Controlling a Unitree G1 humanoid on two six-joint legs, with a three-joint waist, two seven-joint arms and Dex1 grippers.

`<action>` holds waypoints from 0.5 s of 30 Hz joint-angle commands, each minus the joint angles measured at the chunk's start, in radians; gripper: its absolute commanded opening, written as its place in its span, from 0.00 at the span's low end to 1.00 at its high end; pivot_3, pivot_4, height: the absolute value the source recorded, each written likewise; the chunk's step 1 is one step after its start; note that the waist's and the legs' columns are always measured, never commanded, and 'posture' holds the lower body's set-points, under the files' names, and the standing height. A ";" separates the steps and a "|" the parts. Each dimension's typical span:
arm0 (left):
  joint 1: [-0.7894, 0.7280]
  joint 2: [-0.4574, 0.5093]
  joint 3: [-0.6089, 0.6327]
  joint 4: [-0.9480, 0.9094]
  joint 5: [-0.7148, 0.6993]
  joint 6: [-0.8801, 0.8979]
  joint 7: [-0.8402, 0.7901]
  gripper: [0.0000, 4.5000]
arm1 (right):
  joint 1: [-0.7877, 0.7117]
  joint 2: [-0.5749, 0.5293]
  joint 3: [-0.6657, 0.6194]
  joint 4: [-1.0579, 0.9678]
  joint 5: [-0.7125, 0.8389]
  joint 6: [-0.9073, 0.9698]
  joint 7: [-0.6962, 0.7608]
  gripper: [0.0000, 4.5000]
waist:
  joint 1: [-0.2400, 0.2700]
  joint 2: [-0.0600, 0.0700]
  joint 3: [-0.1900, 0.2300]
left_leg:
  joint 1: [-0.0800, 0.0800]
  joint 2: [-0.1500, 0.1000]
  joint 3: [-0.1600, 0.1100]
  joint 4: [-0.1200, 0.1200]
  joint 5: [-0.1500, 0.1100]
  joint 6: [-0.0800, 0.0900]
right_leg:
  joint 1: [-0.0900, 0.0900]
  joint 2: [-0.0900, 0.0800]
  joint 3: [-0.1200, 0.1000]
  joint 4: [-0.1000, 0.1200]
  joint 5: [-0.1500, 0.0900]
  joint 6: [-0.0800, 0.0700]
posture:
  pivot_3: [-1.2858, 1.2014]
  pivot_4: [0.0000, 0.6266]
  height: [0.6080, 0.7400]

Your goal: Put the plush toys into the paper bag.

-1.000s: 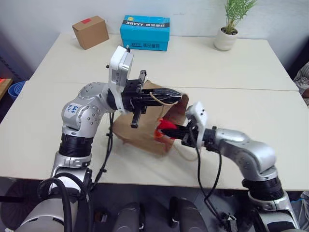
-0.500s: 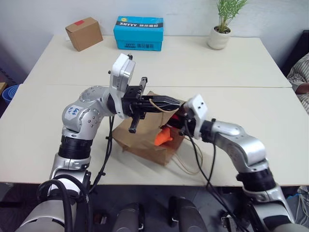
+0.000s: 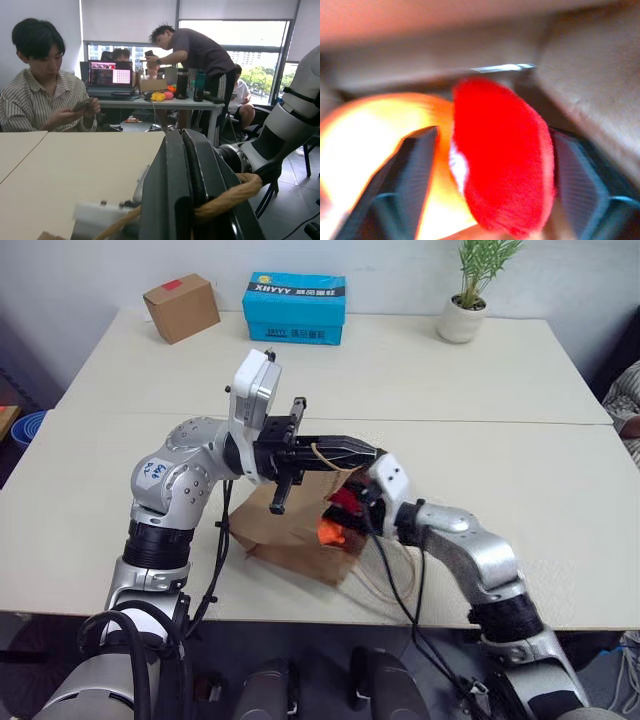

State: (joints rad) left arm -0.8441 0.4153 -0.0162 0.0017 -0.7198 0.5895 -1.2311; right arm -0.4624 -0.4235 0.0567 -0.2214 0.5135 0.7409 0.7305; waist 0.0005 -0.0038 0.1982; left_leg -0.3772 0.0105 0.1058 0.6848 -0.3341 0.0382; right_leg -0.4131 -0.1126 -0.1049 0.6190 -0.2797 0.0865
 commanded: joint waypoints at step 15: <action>-0.001 0.005 -0.001 -0.049 0.001 -0.023 0.000 0.00 | 0.035 -0.244 0.026 0.139 0.057 0.163 0.176 0.92 | -0.002 0.000 0.000 | 0.001 0.001 0.001 0.000 0.000 0.000 | 0.000 0.000 0.000 0.000 0.000 0.000 | 0.52 0.24 1.00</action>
State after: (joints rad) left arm -0.8416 0.4156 -0.0200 -0.0033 -0.7158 0.5795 -1.2322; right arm -0.4291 -0.6568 0.0558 -0.0899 0.5789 0.8992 0.8798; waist -0.0016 -0.0042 0.1980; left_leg -0.3759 0.0110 0.1070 0.6846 -0.3342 0.0383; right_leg -0.4125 -0.1129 -0.1047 0.6189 -0.2796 0.0865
